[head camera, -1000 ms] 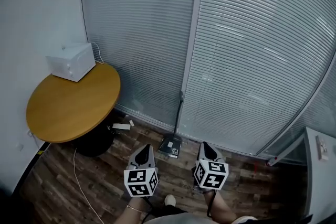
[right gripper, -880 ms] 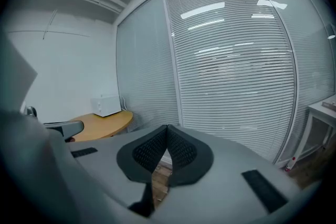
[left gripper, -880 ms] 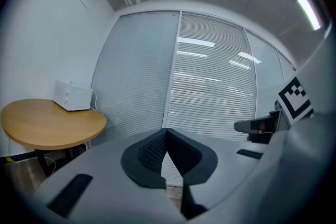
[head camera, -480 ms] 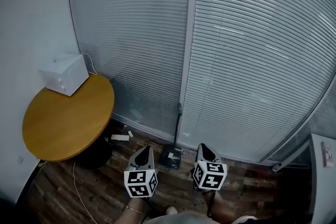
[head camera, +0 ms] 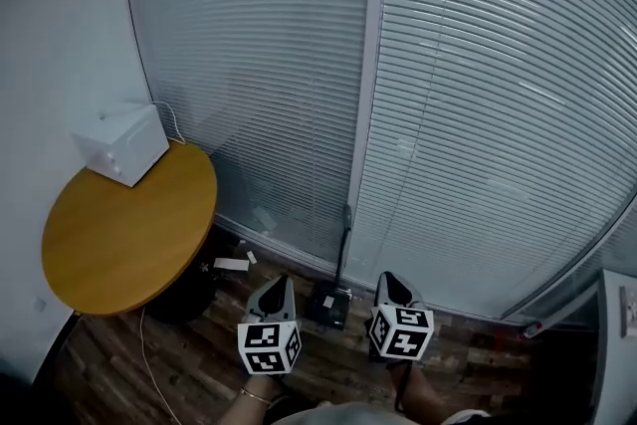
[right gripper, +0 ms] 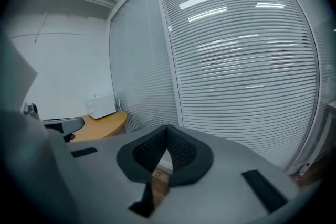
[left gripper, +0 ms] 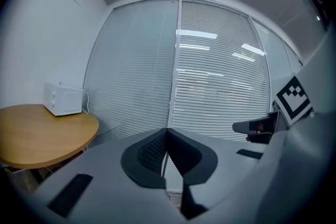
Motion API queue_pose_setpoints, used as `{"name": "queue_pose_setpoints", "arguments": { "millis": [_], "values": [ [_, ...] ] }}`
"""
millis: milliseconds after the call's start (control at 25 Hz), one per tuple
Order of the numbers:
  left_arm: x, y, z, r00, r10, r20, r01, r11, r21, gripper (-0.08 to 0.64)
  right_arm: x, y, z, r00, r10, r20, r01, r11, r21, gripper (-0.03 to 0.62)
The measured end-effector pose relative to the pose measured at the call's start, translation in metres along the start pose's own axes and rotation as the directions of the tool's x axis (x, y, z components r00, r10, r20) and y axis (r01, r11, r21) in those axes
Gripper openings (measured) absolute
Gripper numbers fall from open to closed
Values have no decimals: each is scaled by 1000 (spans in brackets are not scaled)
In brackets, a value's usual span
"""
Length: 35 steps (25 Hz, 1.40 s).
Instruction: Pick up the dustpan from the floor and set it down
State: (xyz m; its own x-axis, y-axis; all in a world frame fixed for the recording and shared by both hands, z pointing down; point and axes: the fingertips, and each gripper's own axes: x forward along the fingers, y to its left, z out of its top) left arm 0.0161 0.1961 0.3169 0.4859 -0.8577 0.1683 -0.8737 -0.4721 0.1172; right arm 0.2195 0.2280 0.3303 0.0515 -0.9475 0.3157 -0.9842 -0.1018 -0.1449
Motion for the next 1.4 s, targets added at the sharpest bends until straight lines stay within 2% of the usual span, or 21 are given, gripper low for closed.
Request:
{"name": "queue_pose_setpoints", "arguments": {
  "millis": [200, 360, 480, 720, 1160, 1400],
  "values": [
    [16, 4, -9, 1000, 4, -26, -4, 1000, -13, 15, 18, -2, -7, 1000, 5, -31, -5, 1000, 9, 32],
    [33, 11, -3, 999, -1, -35, 1, 1000, -7, 15, 34, -2, -2, 999, -8, -43, 9, 1000, 22, 32],
    [50, 20, 9, 999, -17, -33, 16, 1000, -6, 15, 47, 1, 10, 999, -24, -37, 25, 999, 35, 32],
    [94, 43, 9, 998, -56, -7, 56, 998, -17, 15, 86, 14, 20, 999, -44, -5, 44, 999, 11, 32],
    [181, 93, 54, 986, -164, 7, 164, 986, 21, 15, 162, 28, 75, 986, -155, 54, 153, 988, 36, 32],
    [222, 125, 57, 975, -223, -14, 223, 975, 22, 15, 200, 36, 79, 973, -223, 53, 219, 973, 73, 32]
  ]
}}
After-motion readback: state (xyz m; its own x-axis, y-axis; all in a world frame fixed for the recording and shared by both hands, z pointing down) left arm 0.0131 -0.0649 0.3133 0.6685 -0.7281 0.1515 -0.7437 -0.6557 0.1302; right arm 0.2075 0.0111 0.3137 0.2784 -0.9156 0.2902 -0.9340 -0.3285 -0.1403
